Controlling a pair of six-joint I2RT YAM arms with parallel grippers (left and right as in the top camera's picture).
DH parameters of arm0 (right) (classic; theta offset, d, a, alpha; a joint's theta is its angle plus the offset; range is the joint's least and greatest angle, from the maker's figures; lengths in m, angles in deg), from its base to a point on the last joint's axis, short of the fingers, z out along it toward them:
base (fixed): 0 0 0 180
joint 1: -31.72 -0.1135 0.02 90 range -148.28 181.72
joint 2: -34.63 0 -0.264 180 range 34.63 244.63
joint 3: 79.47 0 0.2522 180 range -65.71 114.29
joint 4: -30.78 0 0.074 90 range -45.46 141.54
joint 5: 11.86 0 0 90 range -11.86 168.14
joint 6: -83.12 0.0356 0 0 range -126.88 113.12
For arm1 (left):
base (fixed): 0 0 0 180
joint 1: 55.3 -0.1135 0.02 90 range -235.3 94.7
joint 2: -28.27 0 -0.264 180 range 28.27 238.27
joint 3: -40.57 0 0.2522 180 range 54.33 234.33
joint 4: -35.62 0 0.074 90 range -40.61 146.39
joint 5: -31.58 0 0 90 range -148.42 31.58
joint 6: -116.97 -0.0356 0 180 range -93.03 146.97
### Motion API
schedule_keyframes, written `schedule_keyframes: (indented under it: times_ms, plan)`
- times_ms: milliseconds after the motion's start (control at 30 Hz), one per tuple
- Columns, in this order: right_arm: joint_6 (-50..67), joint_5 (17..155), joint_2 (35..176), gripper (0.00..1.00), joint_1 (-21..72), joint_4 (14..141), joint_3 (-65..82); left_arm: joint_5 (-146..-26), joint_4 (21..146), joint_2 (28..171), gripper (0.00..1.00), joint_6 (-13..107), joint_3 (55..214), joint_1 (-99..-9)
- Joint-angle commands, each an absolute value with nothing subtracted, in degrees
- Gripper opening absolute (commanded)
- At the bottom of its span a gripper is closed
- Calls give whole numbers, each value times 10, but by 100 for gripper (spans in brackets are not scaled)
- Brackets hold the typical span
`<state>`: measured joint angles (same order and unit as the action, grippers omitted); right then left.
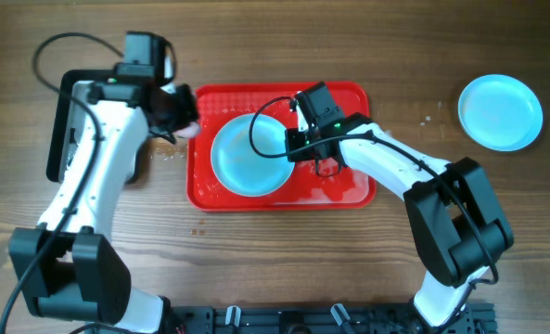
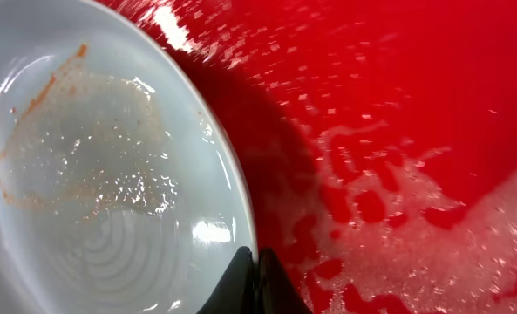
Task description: Clean dirty plates on tray and stack at the side
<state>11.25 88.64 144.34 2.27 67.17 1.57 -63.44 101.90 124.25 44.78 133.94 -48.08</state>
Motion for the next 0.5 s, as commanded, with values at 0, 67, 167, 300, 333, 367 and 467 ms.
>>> schedule_keyframes:
  times_ms: [0,67,167,300,333,367,467]
  plan:
    - [7,912,1455,4,13,681,30,-655,982,1240,4,361,1283,-418]
    - [-9,909,1455,4,4,687,30,-655,951,1241,4,349,1259,-391]
    - [-6,907,1455,4,4,688,30,-655,889,1243,4,349,1218,-368]
    - [8,907,1455,4,4,683,30,-667,843,1274,4,348,1183,-343]
    - [8,907,1455,4,4,681,30,-667,840,1287,4,348,1183,-337]
    - [8,907,1455,4,4,680,30,-667,836,1296,4,348,1183,-334]
    - [10,907,1455,4,4,679,30,-667,828,1333,4,346,1183,-326]
